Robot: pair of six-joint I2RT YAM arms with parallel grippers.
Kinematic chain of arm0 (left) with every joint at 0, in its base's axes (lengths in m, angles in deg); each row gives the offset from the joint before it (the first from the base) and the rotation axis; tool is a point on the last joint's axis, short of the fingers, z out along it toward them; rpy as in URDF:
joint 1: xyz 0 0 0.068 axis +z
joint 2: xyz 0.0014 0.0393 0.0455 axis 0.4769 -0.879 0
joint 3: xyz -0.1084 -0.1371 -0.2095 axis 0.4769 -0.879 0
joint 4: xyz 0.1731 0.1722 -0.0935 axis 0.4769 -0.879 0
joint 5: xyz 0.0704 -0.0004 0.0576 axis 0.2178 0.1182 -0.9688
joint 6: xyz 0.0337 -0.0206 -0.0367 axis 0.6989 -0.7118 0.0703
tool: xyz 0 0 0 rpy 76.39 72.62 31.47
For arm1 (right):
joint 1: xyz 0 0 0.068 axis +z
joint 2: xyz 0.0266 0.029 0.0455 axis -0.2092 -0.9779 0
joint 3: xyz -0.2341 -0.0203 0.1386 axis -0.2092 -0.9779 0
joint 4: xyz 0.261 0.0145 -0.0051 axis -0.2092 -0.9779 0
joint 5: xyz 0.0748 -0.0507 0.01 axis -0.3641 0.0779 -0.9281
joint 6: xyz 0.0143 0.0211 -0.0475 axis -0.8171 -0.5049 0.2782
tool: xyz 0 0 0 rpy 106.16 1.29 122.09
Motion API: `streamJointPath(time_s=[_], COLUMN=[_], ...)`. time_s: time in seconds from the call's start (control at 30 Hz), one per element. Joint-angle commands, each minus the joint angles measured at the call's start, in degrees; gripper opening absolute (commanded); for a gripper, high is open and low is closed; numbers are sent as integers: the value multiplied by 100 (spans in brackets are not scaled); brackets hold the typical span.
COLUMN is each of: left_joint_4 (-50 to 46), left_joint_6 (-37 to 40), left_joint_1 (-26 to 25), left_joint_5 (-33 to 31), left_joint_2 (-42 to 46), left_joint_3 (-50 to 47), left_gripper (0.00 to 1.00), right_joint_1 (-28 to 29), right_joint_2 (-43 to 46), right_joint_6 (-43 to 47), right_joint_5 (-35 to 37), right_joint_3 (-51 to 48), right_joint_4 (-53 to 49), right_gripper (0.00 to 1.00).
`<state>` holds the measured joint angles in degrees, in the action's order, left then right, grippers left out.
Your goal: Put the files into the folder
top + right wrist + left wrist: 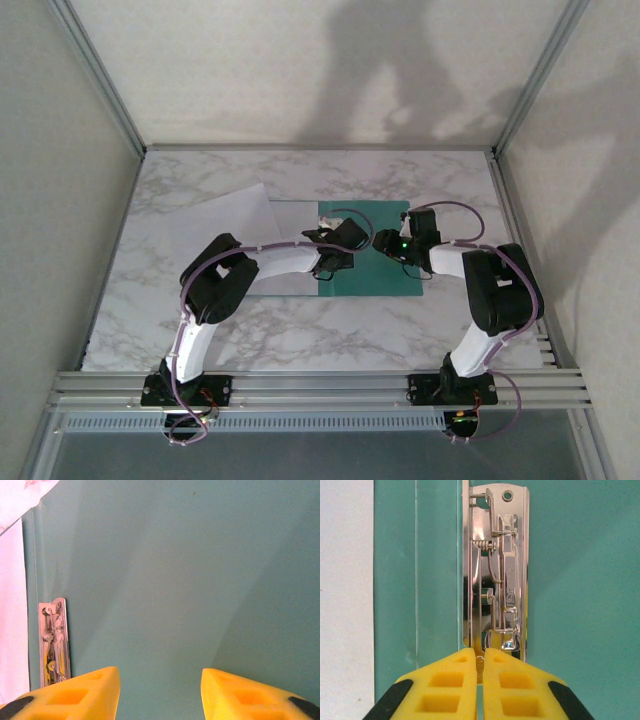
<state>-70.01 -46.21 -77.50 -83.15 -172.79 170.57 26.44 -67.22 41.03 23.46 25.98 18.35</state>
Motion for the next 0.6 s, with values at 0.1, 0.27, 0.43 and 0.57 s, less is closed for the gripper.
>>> streamJointPath(time_s=[0.1,0.27,0.43,0.57], left_joint_4=[99,-223,-691,-822], left_joint_6=[36,61,76,32], left_joint_1=[-156,-159,-142,-121], left_joint_5=[866,728,564,667], left_joint_2=[-6,-55,-242,-380], left_joint_3=[320,532,800,847], left_gripper=[9,9,11,10], right_joint_1=[421,419,419,424], right_joint_2=[-605,-620,-588,-559], right_joint_6=[-255,-269,-273,-272], right_joint_5=[-567,-546,-528,-518], right_joint_3=[-396,-451,-451,-451], right_joint_4=[-870,-816,-834,-864], right_gripper=[48,48,48,48])
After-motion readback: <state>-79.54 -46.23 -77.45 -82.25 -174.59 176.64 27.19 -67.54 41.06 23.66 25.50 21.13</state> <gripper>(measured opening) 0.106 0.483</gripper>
